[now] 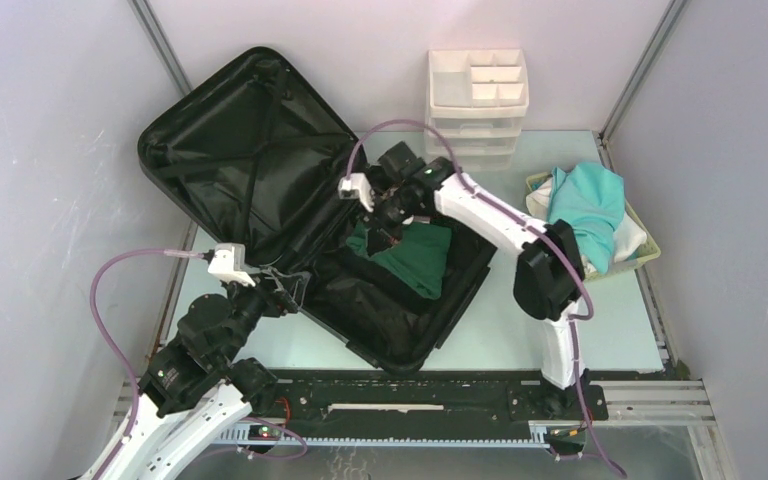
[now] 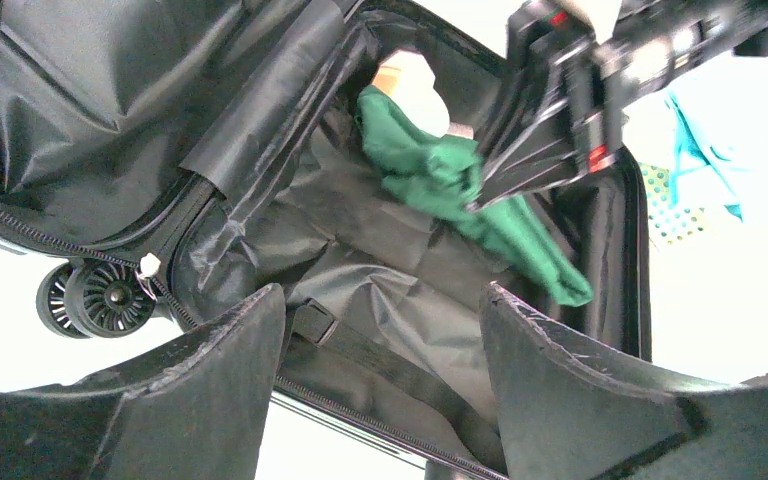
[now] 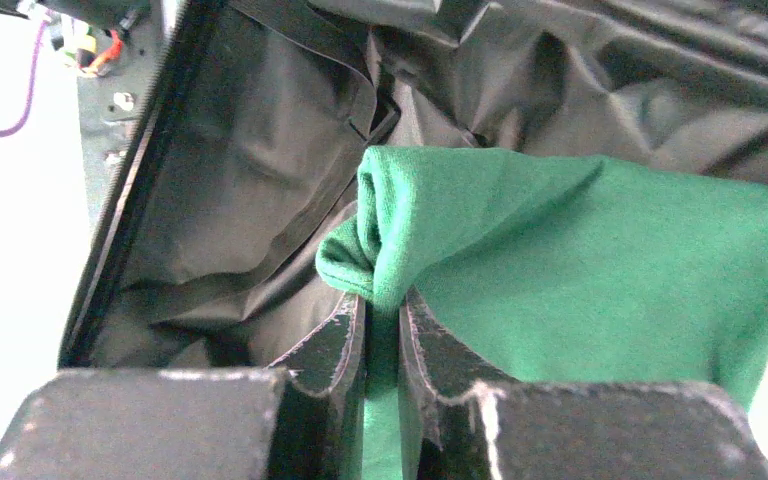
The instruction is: Open, take out, and arrange the luggage
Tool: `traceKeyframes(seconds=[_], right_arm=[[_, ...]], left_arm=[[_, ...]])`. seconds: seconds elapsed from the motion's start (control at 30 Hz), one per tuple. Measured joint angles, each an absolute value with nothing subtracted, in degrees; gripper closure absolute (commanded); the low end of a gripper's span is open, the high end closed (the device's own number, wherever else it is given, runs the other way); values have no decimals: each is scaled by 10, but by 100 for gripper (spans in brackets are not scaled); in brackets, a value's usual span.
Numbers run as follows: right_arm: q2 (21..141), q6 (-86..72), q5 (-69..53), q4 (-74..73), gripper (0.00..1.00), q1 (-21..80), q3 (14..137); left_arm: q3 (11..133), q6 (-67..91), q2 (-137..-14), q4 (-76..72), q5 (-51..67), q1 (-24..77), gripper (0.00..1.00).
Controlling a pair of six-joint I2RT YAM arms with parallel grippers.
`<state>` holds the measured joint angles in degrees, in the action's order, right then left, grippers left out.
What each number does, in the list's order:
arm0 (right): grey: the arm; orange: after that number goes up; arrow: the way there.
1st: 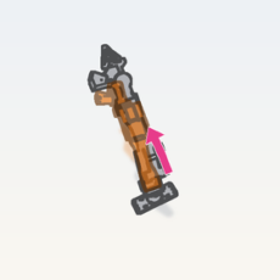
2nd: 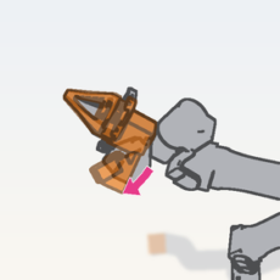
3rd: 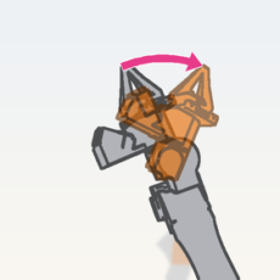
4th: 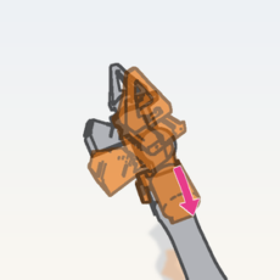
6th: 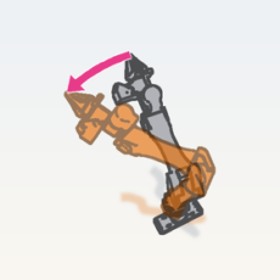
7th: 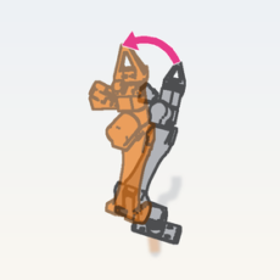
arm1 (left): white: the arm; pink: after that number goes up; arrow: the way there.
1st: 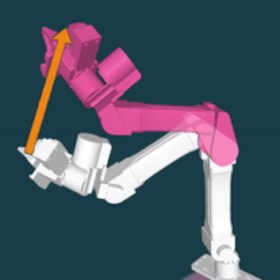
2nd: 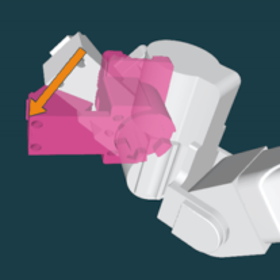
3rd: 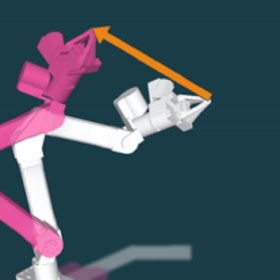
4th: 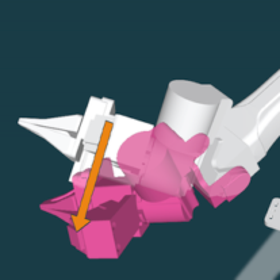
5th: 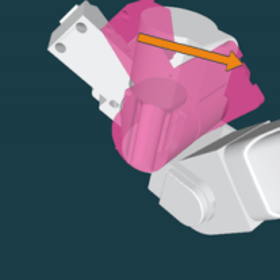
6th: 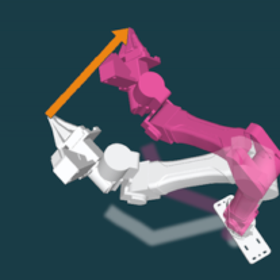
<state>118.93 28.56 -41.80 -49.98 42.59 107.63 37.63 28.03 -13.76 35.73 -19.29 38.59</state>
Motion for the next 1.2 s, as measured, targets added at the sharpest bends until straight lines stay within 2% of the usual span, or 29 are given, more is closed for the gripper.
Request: traceKeyframes(seconds=[0.5,0.87,1.2], right_arm=[[1012,281,-490,-592,100,275,1168],[938,273,-508,-620,100,167,1131],[851,276,-508,-663,100,30,1120]], left_arm=[[384,280,-161,339,-186,386,25],[384,273,-174,321,-177,386,24],[385,265,-201,302,-160,386,24]])
